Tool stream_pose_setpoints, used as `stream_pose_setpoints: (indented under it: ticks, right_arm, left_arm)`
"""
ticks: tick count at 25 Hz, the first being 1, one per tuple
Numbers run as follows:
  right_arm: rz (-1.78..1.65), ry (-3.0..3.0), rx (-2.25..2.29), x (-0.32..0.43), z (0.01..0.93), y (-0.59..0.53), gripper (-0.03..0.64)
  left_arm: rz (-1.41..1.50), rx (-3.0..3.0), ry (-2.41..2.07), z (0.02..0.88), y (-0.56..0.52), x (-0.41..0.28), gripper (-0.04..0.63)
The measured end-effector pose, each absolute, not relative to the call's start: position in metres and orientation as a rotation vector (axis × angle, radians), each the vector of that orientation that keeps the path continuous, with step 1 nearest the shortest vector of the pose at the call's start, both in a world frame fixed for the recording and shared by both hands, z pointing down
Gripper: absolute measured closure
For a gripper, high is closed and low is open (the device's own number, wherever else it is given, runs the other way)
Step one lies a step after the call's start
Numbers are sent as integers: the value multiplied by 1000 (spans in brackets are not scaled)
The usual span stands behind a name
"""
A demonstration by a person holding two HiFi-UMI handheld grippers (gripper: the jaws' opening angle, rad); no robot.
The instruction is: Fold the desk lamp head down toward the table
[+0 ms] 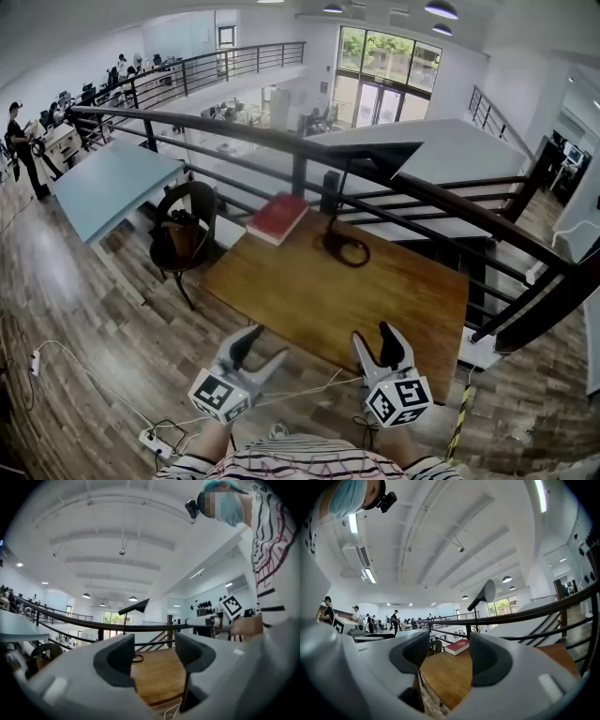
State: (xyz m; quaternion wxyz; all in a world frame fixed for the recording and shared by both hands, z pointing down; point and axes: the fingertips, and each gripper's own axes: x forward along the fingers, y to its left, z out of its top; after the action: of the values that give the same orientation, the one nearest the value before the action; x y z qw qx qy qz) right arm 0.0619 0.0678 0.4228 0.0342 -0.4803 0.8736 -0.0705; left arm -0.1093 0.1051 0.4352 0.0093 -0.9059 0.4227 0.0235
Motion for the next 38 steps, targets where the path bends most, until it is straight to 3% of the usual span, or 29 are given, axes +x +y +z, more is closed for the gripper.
stream_pose_setpoints:
  ticks: [14,38]
  right_arm:
    - [-272,2690,-1537,44,435,-6,364]
    - [-94,2759,-1409,116,405,-207,356]
  left_arm:
    - [89,-2889,1309,452,20,-132,331]
    - [121,-2822,1374,439,-175,-58,331]
